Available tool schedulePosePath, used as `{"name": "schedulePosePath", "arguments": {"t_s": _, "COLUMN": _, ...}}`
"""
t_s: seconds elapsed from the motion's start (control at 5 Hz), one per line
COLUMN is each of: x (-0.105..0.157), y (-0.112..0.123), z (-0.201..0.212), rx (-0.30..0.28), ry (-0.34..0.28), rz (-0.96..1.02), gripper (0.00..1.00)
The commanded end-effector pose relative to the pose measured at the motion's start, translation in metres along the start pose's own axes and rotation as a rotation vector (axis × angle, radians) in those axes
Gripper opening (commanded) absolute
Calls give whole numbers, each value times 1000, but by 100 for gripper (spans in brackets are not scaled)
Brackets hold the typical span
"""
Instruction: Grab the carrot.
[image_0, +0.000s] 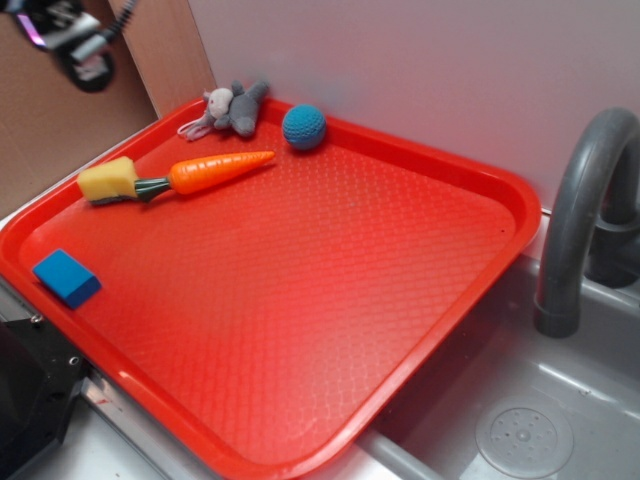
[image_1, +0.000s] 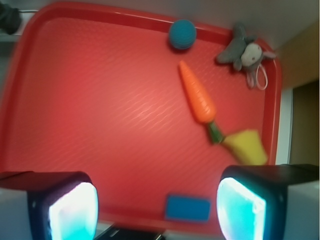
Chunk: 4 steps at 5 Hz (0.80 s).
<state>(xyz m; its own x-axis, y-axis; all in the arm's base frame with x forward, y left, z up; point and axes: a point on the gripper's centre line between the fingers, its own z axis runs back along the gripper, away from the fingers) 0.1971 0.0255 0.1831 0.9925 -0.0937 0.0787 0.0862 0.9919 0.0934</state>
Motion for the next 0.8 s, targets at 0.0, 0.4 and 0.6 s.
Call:
{"name": "schedulePosePath", "arguments": {"t_s": 0.0, "x": 50, "y": 60, "z": -58, "rx": 108, "ry": -54, "rz": -167, "gripper": 100}}
{"name": "schedulePosePath", "arguments": {"t_s": 0.4, "x": 55, "y": 73, "z": -118, "rx": 98, "ry": 65, "rz": -194, "gripper": 100}}
{"name": "schedulePosePath", "arguments": {"t_s": 0.6, "x": 54, "y": 53, "z": -133, "rx": 14, "ry": 66, "rz": -260, "gripper": 100}}
